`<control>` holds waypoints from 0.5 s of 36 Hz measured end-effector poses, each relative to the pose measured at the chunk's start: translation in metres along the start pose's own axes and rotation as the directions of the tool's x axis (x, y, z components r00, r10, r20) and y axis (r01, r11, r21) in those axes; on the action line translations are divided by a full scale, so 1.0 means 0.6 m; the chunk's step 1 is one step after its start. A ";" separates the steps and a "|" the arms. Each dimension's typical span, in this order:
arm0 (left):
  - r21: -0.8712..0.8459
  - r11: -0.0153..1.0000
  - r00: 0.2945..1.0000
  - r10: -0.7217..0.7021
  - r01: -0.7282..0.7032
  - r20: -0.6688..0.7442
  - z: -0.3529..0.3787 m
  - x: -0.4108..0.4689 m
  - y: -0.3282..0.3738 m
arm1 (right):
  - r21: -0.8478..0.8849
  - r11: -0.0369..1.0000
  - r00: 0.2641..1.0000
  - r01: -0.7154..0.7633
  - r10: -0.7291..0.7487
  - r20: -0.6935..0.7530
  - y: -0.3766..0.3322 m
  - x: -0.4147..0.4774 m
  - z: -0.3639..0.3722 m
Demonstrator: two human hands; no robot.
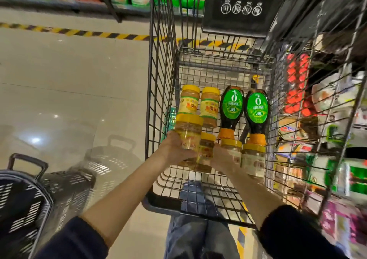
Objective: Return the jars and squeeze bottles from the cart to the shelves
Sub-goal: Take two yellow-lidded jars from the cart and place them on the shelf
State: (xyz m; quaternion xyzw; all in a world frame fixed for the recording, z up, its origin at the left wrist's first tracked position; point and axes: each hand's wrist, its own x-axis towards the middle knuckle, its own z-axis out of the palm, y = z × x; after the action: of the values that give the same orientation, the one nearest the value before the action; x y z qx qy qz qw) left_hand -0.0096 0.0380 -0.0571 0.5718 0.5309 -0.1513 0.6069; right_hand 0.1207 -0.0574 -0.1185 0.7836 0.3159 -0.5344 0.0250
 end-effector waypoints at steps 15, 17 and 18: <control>-0.050 0.998 0.999 0.025 -0.027 -0.043 -0.020 -0.001 -0.019 | 0.139 0.977 0.986 -0.164 0.158 0.049 -0.027 0.052 0.029; -0.066 0.997 0.998 0.036 -0.039 -0.044 -0.019 -0.008 -0.012 | 0.175 0.970 0.986 -0.167 0.163 0.035 -0.024 0.053 0.031; -0.072 0.996 0.998 0.043 -0.046 -0.052 -0.017 -0.009 -0.011 | 0.186 0.969 0.986 -0.165 0.160 0.040 -0.023 0.053 0.030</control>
State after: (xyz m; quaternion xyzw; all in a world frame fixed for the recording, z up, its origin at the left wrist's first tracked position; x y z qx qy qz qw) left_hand -0.0219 0.0427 -0.0539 0.5647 0.5384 -0.1038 0.6168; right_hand 0.1058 -0.0383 -0.1490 0.7990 0.1984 -0.5677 -0.0016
